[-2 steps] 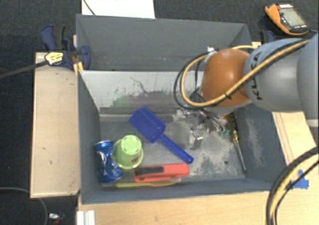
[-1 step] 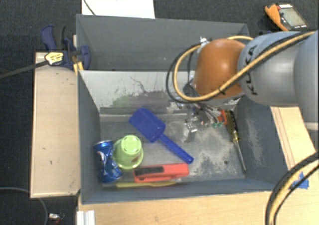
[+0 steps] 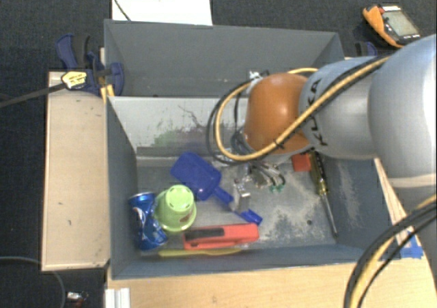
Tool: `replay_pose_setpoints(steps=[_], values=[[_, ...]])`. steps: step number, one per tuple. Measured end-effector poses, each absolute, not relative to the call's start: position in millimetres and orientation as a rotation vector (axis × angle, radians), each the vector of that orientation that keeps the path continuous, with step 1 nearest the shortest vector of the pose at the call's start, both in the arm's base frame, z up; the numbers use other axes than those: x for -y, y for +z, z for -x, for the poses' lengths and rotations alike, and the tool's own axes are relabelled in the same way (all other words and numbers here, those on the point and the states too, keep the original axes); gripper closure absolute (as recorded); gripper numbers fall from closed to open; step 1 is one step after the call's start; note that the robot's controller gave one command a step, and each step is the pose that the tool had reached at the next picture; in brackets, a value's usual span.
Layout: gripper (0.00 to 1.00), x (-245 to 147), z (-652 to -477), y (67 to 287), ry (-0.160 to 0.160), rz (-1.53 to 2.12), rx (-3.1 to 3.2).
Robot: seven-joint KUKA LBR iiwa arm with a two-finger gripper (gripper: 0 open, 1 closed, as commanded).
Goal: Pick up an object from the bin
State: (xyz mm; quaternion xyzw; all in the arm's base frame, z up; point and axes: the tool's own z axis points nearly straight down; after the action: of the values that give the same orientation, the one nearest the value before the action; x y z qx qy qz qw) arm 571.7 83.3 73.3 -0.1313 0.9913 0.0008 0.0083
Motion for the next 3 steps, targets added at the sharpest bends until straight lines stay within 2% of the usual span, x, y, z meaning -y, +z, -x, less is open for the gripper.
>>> replay_pose_setpoints(steps=[1,2,3], values=[[0.0,-72.5,-581.4,94.3,-0.004,0.467,-3.076],[0.0,-60.7,-591.8,102.4,0.002,0.365,-3.094],[0.0,-50.5,-592.7,96.6,0.001,0.402,-3.085]])
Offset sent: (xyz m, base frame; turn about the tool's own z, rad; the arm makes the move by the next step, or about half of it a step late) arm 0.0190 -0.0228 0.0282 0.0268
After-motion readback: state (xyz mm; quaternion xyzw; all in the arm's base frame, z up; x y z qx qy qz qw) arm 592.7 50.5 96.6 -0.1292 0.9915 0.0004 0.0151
